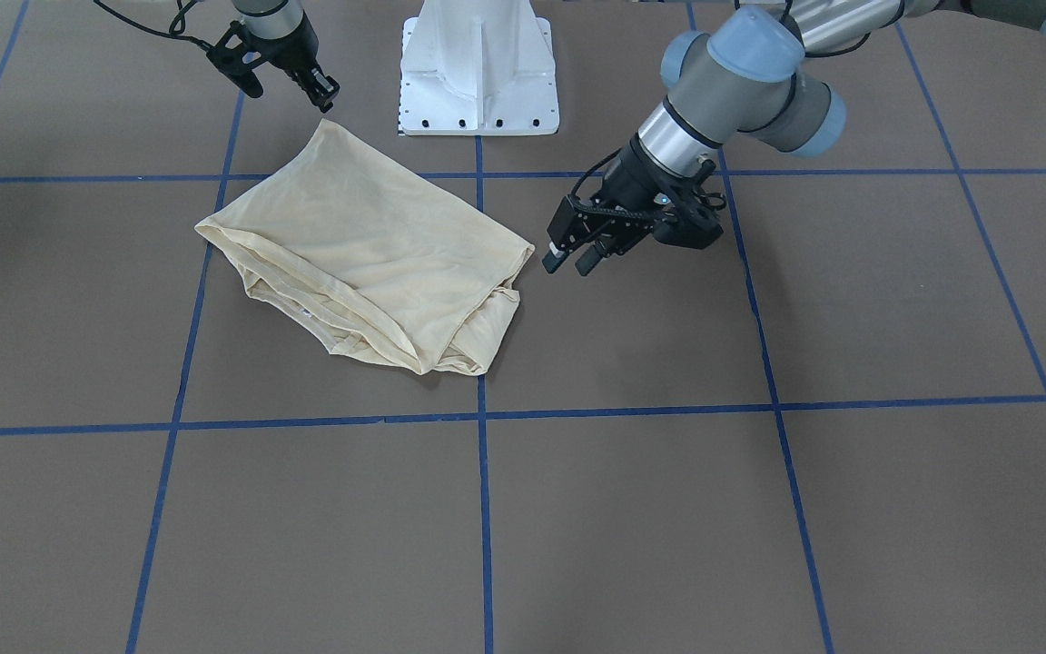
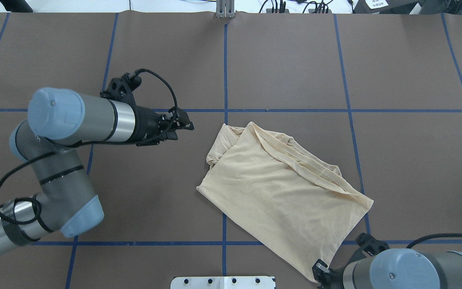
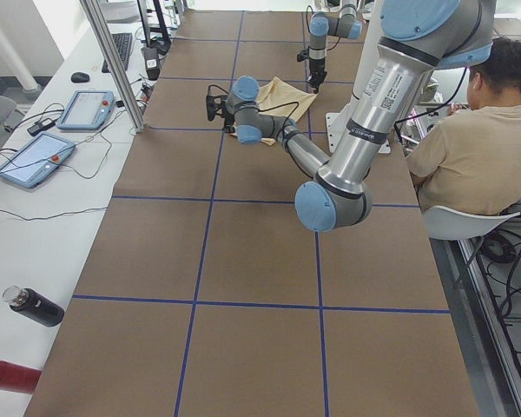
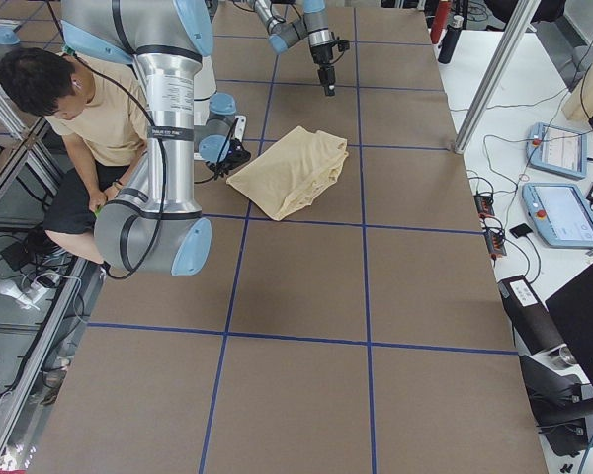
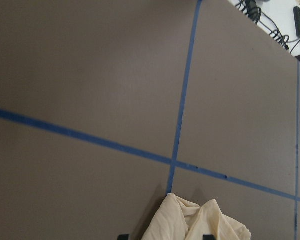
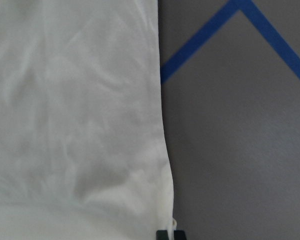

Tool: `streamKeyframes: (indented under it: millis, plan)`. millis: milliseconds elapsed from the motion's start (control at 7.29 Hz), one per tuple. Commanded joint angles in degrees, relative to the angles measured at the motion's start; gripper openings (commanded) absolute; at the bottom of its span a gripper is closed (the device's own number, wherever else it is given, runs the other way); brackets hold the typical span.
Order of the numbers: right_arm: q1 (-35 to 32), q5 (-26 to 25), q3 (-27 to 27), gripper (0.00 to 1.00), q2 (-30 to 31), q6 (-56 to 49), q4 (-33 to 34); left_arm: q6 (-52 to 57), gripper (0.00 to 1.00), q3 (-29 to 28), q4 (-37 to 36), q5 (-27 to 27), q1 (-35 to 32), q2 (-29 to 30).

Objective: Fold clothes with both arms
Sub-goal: 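Move both grippers to the shirt's side edges nearest the robot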

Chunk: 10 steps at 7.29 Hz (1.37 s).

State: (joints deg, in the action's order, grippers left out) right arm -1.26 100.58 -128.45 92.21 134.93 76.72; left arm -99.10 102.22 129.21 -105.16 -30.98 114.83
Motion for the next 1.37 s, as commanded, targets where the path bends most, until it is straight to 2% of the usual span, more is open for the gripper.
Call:
streamKeyframes:
  millis: [0,137,275,412,686,824,1235]
  plan:
    - [-2.9,0.1,-5.4,1.00,1.2,0.7,-0.1,-4.3,0.63,4.8,-14.0,6.8,9.6,-0.2]
    - [-9.0,0.2,-3.6,1.00,-0.7,-0.4,-0.1,-6.2,0.63,4.2,-15.0,8.0,12.5,-0.5]
    - [-16.9,0.6,0.3,1.00,-6.5,-2.7,-0.1,-6.3,0.62,2.3,-15.0,8.6,13.7,0.4]
    - [-20.8,1.5,2.7,1.00,-8.1,-5.8,-0.1,-6.1,0.61,1.3,-15.0,8.9,13.7,1.2]
    - [-23.9,1.0,8.7,1.00,-12.6,-6.4,-0.1,-5.3,0.56,0.5,-14.6,10.0,13.2,1.3]
    - [-24.2,1.2,10.0,1.00,-13.2,-7.6,-0.1,-4.0,0.53,0.2,-14.7,10.7,13.2,2.0]
    - [-25.3,1.4,10.1,1.00,-13.2,-8.5,0.0,-3.3,0.53,-3.7,-14.2,10.8,13.2,3.1]
